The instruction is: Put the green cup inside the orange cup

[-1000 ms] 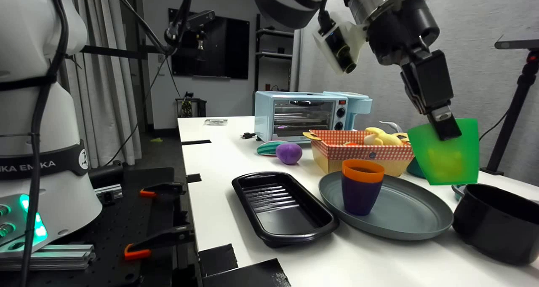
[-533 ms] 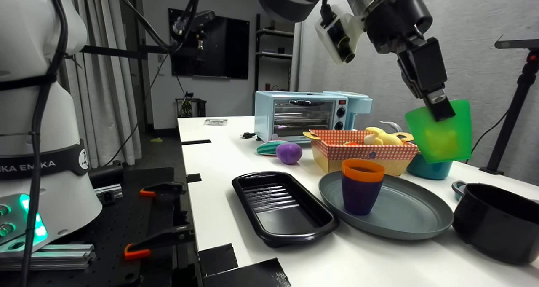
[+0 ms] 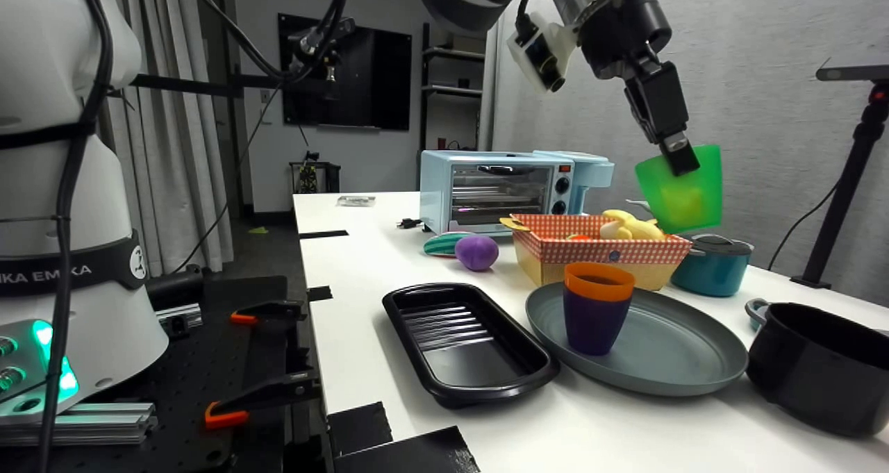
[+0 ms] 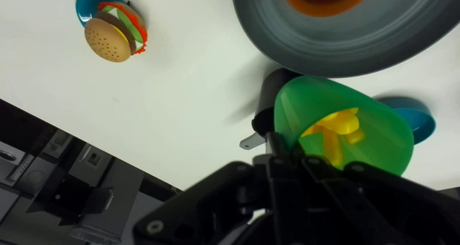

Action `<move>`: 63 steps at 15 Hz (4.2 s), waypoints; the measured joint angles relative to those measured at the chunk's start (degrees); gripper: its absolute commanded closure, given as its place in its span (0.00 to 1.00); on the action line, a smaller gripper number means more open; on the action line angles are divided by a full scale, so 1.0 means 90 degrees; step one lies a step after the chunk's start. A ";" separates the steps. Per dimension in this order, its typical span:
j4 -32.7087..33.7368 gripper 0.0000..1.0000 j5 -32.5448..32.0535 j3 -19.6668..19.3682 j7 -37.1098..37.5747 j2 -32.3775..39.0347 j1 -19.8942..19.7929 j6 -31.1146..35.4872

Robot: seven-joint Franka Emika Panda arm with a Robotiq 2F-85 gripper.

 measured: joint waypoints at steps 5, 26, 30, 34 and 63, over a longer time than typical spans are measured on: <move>-0.0174 0.99 0.0237 0.0160 -0.0036 -0.0127 0.0113 -0.0008; -0.1339 0.99 0.1007 0.0250 -0.0504 -0.0628 -0.0014 -0.0103; -0.1264 0.99 0.1004 0.0183 -0.0645 -0.0599 -0.0126 -0.0102; -0.1075 0.99 0.1004 0.0172 -0.0727 -0.0481 -0.0152 -0.0101; -0.0482 0.00 0.1416 0.0176 -0.1762 0.0381 0.0081 -0.0019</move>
